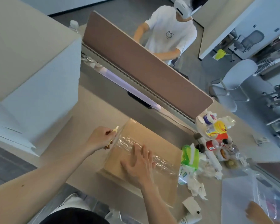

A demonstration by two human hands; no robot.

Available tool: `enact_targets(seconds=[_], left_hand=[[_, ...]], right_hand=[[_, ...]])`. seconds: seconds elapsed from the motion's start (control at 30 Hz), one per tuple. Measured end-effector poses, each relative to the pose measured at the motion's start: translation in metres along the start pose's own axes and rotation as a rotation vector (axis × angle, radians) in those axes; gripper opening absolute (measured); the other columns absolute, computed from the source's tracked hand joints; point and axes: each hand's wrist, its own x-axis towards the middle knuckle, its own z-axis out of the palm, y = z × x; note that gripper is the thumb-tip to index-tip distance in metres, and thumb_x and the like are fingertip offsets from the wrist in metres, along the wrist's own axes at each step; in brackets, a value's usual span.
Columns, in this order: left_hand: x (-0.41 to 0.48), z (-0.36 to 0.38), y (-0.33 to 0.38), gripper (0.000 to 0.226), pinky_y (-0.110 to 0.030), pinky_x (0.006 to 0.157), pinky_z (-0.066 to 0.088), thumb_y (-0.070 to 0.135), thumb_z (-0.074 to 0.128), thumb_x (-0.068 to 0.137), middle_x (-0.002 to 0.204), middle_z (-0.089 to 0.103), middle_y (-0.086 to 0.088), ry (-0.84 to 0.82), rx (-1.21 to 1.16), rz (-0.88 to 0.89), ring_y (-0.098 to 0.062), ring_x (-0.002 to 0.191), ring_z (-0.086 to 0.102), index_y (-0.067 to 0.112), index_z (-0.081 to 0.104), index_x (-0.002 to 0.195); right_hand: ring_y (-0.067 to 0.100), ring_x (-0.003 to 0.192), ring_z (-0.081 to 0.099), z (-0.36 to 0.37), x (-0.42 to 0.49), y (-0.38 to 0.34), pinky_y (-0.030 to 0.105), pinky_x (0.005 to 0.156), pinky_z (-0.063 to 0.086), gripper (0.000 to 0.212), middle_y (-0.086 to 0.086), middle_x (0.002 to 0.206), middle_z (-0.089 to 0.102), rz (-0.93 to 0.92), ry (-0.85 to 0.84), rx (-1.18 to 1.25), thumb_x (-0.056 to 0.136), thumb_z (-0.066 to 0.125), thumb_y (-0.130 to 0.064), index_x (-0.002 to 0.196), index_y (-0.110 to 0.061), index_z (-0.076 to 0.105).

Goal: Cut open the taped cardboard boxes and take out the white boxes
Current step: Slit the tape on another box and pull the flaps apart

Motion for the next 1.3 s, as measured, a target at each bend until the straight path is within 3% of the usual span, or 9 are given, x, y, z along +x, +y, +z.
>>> enact_targets(seconds=[0.13,0.23,0.43,0.57,0.8,0.97,1.1,1.3], left_hand=[[0.001,0.001,-0.008,0.038,-0.022,0.043,0.041,0.025,0.053,0.099,0.060,0.066,-0.008,-0.061,0.169,0.078,-0.015,0.040,0.054,0.004,0.065,0.070],[0.005,0.003,-0.010,0.045,-0.026,0.048,0.042,0.025,0.054,0.097,0.056,0.063,-0.012,-0.051,0.231,0.150,-0.013,0.038,0.051,-0.003,0.058,0.062],[0.011,0.001,-0.014,0.051,-0.024,0.049,0.029,0.027,0.056,0.097,0.045,0.042,0.002,-0.023,0.282,0.227,-0.010,0.045,0.035,0.006,0.041,0.053],[0.012,-0.002,-0.012,0.049,-0.031,0.051,0.025,0.026,0.056,0.095,0.048,0.028,0.006,-0.021,0.307,0.272,-0.011,0.049,0.026,0.016,0.030,0.054],[0.010,-0.008,-0.007,0.042,-0.026,0.048,0.022,0.036,0.049,0.084,0.049,0.023,0.006,-0.074,0.365,0.331,-0.012,0.047,0.023,0.017,0.027,0.055],[0.017,-0.010,-0.003,0.048,-0.028,0.048,0.017,0.017,0.056,0.092,0.050,0.021,0.004,-0.100,0.431,0.351,-0.012,0.049,0.019,0.016,0.026,0.055],[0.017,-0.013,-0.005,0.051,-0.032,0.050,0.018,0.017,0.057,0.091,0.048,0.018,0.007,-0.134,0.444,0.334,-0.012,0.049,0.018,0.017,0.023,0.054],[0.009,-0.015,-0.009,0.052,-0.026,0.047,0.017,0.018,0.057,0.093,0.048,0.019,0.007,-0.148,0.441,0.362,-0.012,0.047,0.019,0.017,0.024,0.053]], right_hand=[[0.028,0.151,-0.008,0.000,0.007,-0.003,0.061,0.119,0.006,0.089,-0.010,0.164,-0.008,0.036,-0.039,-0.034,0.080,0.051,-0.075,0.152,-0.048,0.007],[0.027,0.151,-0.009,-0.001,0.007,-0.004,0.061,0.118,0.004,0.088,-0.011,0.164,-0.008,0.046,-0.055,-0.008,0.080,0.054,-0.073,0.152,-0.050,0.007],[0.029,0.151,-0.008,-0.002,0.007,-0.006,0.060,0.118,0.005,0.088,-0.010,0.165,-0.007,0.058,-0.052,-0.037,0.081,0.054,-0.072,0.152,-0.049,0.007],[0.030,0.151,-0.007,-0.001,0.009,-0.005,0.060,0.118,0.006,0.089,-0.008,0.165,-0.008,0.060,-0.059,-0.073,0.081,0.052,-0.074,0.152,-0.048,0.005],[0.030,0.151,-0.007,0.001,0.010,-0.004,0.060,0.118,0.008,0.092,-0.008,0.164,-0.010,0.059,-0.063,-0.083,0.081,0.052,-0.075,0.153,-0.047,0.002],[0.030,0.151,-0.008,-0.001,0.009,-0.004,0.059,0.119,0.008,0.090,-0.008,0.164,-0.011,0.058,-0.062,-0.099,0.083,0.051,-0.074,0.153,-0.046,0.002],[0.030,0.151,-0.008,-0.001,0.009,-0.005,0.058,0.119,0.008,0.090,-0.007,0.164,-0.011,0.064,-0.061,-0.110,0.084,0.050,-0.073,0.154,-0.046,0.001],[0.032,0.151,-0.009,-0.001,0.010,-0.006,0.059,0.119,0.007,0.088,-0.006,0.164,-0.012,0.062,-0.062,-0.116,0.086,0.050,-0.071,0.154,-0.045,0.001]])
